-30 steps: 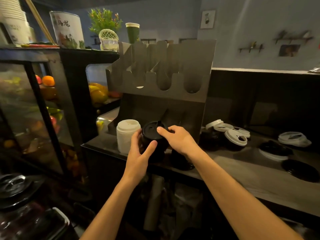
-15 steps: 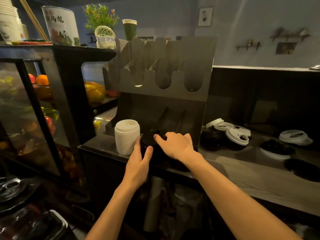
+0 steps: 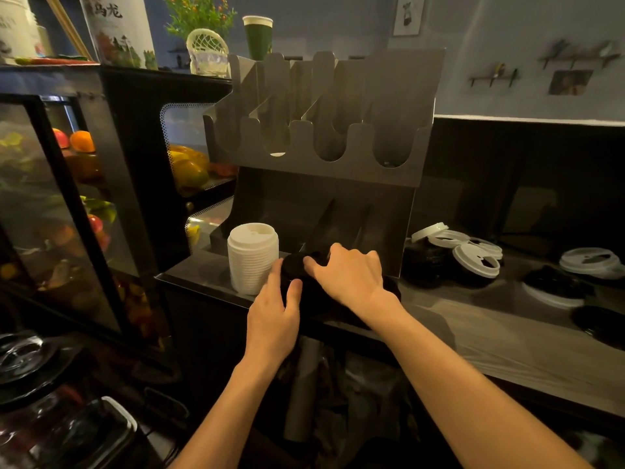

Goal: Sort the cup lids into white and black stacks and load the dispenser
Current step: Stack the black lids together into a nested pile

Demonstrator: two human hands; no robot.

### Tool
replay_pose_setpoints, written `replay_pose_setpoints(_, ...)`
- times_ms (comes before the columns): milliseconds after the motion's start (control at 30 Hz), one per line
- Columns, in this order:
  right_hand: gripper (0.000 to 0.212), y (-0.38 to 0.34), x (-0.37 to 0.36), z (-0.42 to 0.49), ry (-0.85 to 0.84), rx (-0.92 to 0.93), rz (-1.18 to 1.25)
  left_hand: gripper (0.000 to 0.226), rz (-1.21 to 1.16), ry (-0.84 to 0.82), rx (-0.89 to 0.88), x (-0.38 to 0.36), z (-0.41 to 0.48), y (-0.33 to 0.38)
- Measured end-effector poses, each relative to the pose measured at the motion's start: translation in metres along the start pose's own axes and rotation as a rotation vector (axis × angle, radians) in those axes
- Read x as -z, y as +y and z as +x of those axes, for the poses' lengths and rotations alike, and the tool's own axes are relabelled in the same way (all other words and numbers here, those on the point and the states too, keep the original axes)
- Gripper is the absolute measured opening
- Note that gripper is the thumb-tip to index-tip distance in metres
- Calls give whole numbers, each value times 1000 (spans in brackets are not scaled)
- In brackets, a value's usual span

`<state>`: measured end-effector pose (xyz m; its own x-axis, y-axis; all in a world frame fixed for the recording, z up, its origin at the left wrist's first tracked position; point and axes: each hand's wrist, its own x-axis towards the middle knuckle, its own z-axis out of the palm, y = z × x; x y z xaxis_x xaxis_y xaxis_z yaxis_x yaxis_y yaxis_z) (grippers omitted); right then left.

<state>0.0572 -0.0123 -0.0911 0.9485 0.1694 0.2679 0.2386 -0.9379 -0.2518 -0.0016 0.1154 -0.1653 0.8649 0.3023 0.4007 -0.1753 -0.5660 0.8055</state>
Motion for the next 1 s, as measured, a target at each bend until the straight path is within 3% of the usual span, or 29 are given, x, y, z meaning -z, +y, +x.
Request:
replay_pose_setpoints(467, 61, -6, -5, 0, 68, -1, -33, 98, 169, 31, -3, -3, -3, 4)
replay_pose_setpoints(767, 63, 1, -12, -2, 79, -1, -72, 91, 354, 154, -56, -10, -3, 6)
replay_pose_setpoints(1000, 59, -3, -8, 2, 42, 24, -85, 88, 311, 156, -54, -12, 0, 2)
